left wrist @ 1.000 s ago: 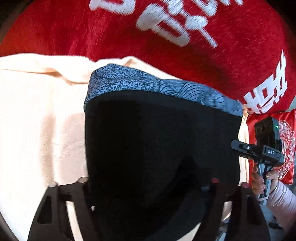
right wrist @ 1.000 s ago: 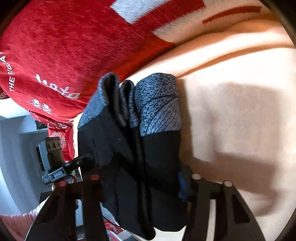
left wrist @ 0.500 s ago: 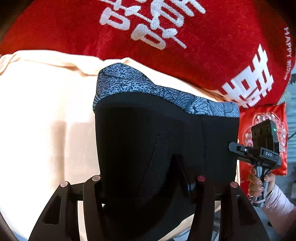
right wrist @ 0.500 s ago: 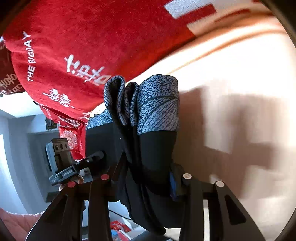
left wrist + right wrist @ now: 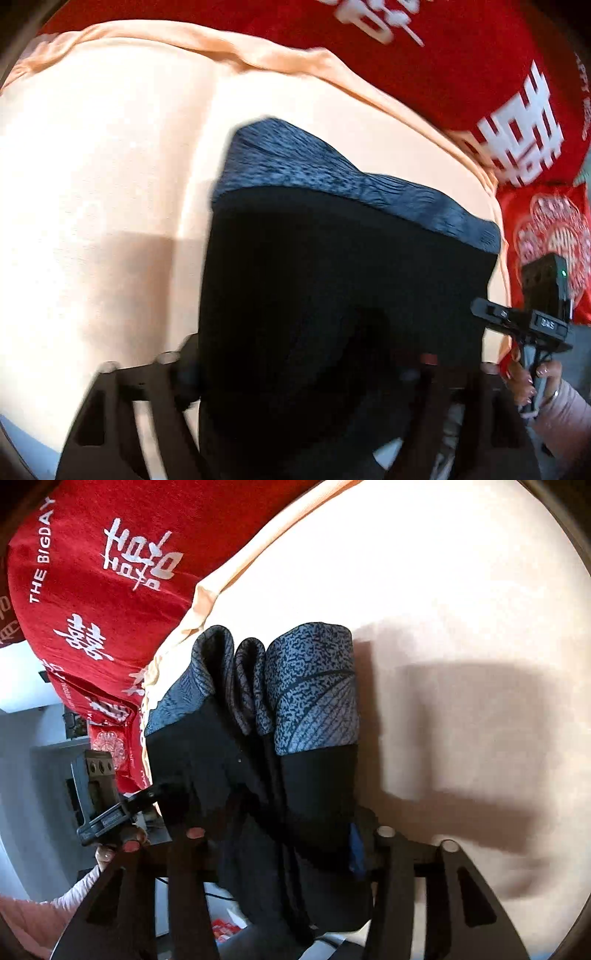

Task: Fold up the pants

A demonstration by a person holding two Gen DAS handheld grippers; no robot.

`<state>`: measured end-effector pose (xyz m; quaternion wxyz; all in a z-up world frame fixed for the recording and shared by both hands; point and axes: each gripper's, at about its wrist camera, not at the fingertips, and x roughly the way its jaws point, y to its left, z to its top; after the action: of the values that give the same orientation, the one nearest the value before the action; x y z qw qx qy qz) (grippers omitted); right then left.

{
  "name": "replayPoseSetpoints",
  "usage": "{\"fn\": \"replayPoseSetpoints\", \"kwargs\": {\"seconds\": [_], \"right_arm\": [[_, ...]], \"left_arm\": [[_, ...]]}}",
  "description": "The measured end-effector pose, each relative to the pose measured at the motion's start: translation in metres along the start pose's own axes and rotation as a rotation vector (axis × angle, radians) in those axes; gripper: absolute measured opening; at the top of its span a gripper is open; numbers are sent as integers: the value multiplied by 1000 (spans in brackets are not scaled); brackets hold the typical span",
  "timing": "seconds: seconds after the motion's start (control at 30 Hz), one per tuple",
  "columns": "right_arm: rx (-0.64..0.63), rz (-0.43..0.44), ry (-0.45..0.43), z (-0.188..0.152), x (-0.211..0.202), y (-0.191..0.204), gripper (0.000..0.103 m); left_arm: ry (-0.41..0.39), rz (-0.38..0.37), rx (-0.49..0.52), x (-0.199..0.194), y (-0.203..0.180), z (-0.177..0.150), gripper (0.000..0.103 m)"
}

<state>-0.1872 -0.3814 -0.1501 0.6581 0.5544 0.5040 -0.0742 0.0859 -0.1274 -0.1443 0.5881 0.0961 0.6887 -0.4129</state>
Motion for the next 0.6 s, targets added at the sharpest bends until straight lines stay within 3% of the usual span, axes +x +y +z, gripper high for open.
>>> {"fn": "replayPoseSetpoints", "kwargs": {"seconds": [0.1, 0.17, 0.27, 0.37, 0.53, 0.6], "right_arm": [[-13, -41, -4, 1, 1, 9, 58], [-12, -70, -15, -2, -2, 14, 61], [13, -133, -47, -9, -12, 21, 61], [28, -186, -73, -16, -18, 27, 61], [51, -285, -110, -35, -32, 37, 65], [57, -314, -118, -47, -38, 42, 66]], "left_arm": [[8, 1, -1, -6, 9, -4, 84], [6, 68, 19, -13, 7, -5, 90], [-11, 156, 60, -11, -15, -4, 90], [-6, 233, 114, -28, -11, -15, 90], [-1, 292, 178, -41, -25, -31, 90], [10, 297, 189, -45, -29, -39, 99]]}}
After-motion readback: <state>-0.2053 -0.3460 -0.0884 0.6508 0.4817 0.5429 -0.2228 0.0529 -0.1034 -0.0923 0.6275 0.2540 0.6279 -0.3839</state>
